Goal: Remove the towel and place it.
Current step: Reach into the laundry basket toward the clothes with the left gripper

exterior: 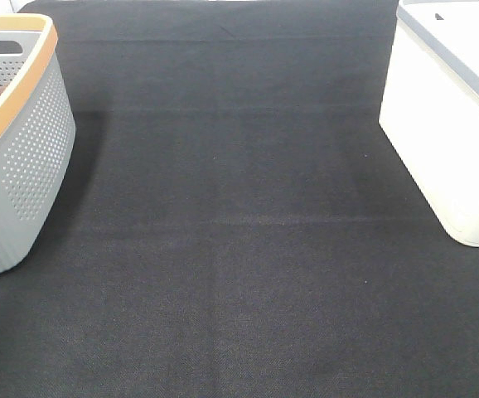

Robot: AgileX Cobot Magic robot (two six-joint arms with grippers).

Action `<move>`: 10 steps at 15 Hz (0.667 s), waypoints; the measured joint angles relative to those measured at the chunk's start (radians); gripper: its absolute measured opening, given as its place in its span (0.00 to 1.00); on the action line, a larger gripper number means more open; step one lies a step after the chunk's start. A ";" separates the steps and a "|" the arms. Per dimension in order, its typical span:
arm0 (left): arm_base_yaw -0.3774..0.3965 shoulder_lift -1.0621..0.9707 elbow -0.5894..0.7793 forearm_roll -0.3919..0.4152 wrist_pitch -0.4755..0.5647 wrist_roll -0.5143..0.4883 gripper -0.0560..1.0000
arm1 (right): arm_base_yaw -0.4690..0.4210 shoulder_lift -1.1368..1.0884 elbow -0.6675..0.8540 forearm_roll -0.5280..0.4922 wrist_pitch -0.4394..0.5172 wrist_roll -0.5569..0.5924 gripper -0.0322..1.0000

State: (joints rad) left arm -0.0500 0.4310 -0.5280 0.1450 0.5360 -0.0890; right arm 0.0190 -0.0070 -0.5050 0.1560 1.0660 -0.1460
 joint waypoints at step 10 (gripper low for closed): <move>0.031 0.963 -0.611 0.248 0.008 -0.279 0.67 | 0.000 0.000 0.000 0.000 0.000 0.000 0.77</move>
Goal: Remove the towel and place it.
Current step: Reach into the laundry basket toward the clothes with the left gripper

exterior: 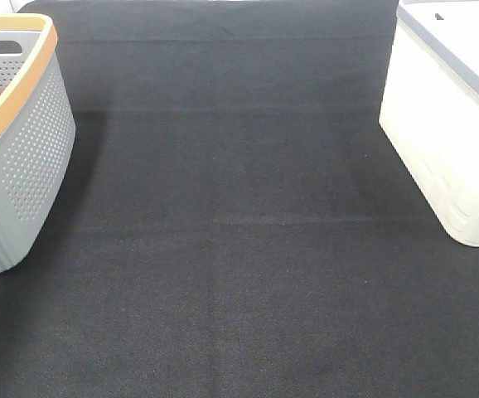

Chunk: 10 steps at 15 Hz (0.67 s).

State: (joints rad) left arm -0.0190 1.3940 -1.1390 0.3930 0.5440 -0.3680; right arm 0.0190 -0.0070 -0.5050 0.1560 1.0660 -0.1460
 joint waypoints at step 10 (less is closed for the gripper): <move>0.060 0.404 -0.451 -0.057 0.275 -0.006 0.67 | 0.000 0.000 0.000 0.000 0.000 0.000 0.77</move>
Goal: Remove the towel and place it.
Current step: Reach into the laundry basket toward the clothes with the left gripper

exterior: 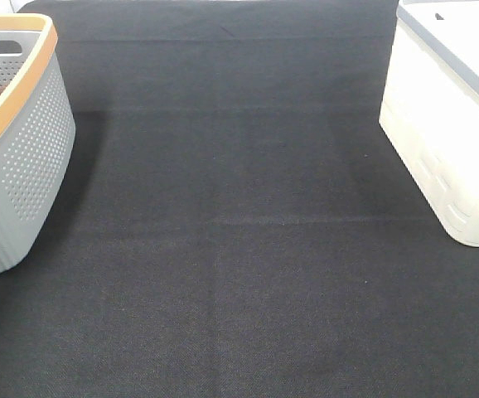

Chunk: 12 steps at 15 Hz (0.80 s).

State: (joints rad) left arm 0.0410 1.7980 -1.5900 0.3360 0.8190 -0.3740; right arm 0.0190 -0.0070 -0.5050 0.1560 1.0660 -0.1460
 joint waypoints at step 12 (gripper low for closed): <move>0.109 0.286 -0.388 -0.240 0.228 -0.127 0.67 | 0.000 0.000 0.000 0.000 0.000 0.000 0.77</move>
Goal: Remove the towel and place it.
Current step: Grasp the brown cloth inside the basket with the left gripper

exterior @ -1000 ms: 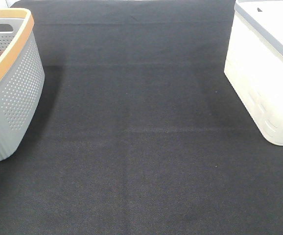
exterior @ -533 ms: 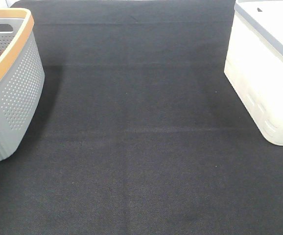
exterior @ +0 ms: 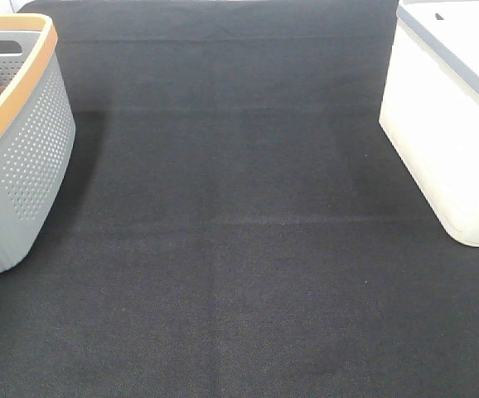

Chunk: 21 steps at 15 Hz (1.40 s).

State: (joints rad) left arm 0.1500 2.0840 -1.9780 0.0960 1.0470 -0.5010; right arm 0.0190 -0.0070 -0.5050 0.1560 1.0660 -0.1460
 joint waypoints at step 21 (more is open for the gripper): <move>0.089 0.162 -0.008 -0.267 -0.141 0.091 0.06 | 0.000 0.000 0.000 0.000 0.000 0.000 0.77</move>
State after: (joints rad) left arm 0.2390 2.2460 -1.9860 -0.1710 0.9060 -0.4100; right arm 0.0190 -0.0070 -0.5050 0.1560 1.0660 -0.1460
